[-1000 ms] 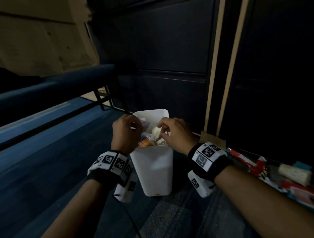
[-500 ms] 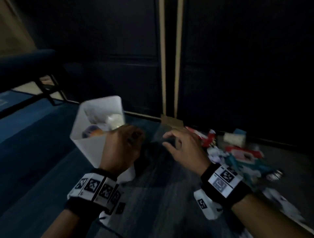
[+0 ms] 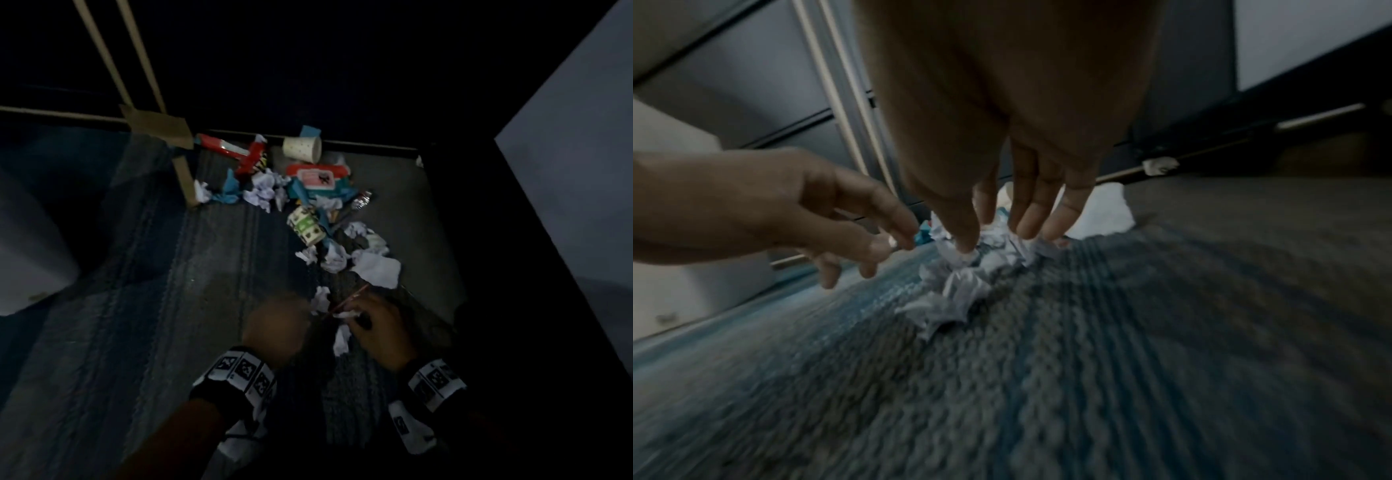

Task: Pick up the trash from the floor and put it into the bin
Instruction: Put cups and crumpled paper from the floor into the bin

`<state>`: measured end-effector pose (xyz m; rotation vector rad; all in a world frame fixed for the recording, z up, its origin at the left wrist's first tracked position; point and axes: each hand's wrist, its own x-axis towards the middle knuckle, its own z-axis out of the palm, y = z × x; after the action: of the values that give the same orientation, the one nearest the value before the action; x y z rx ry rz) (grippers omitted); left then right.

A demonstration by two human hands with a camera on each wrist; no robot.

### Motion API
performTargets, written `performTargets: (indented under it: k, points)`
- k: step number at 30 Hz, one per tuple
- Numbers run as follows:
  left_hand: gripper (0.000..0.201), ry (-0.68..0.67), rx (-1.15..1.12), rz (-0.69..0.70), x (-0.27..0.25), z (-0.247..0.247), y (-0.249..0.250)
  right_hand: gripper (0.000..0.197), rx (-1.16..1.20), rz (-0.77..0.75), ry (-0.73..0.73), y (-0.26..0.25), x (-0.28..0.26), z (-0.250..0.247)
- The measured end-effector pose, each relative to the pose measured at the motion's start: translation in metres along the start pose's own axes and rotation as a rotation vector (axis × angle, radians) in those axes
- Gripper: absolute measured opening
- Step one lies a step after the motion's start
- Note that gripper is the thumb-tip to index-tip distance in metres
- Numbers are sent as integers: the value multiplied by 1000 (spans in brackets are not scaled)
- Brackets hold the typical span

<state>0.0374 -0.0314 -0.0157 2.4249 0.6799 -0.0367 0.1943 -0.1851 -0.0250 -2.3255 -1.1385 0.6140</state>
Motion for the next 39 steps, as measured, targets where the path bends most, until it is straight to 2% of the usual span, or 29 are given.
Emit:
performTargets:
  k: [4, 6, 8, 10, 12, 15, 17, 18, 22, 23, 24, 26, 27, 29, 31, 32, 35, 37, 39]
  points:
    - [50, 6, 36, -65, 9, 36, 12, 39, -25, 81, 45, 17, -19, 8]
    - [62, -43, 46, -98, 19, 47, 12, 53, -21, 104, 97, 22, -18, 10]
    - [61, -93, 84, -79, 27, 56, 10, 60, -84, 59, 102, 25, -14, 11]
    - [51, -100, 82, -39, 33, 61, 9, 58, -147, -5, 50, 28, -9, 13]
    - [46, -73, 14, -33, 35, 62, 10, 46, -165, -18, 12, 27, -2, 12]
    - [33, 51, -82, 1, 31, 63, 4, 26, -154, -10, 65, 29, 5, 14]
    - [27, 86, -140, 2, 25, 61, -4, 17, -107, -18, 130, 33, 9, 17]
    - [26, 118, -179, 1, 21, 61, -10, 14, -96, -19, 157, 34, 11, 18]
    - [43, 293, -290, 11, 2, 48, -32, 8, -140, 18, 209, 36, 19, 20]
    - [47, 334, -292, 38, -3, 42, -36, 11, -153, 29, 227, 35, 20, 18]
    - [54, 376, -295, 74, -8, 38, -40, 22, -159, 30, 226, 35, 22, 18]
    - [65, 431, -323, 107, -16, 27, -43, 53, -182, 6, 130, 35, 28, 16]
    - [66, 459, -340, 117, -19, 23, -44, 60, -183, -11, 62, 36, 32, 17]
    - [66, 500, -359, 133, -23, 20, -45, 48, -161, -43, 14, 35, 37, 18]
    - [65, 497, -371, 129, -22, 19, -44, 35, -132, -40, 43, 30, 39, 17]
    - [61, 481, -372, 124, -19, 19, -44, 33, -104, -35, 45, 24, 40, 16]
    - [28, 450, -333, 90, -14, 12, -45, 29, -28, -82, 55, -1, 44, 17]
    - [26, 454, -286, 52, -12, -1, -46, 25, 16, -135, 76, -25, 51, 19]
    - [26, 513, -254, 14, -13, -23, -49, 21, 61, -214, 101, -57, 64, 18]
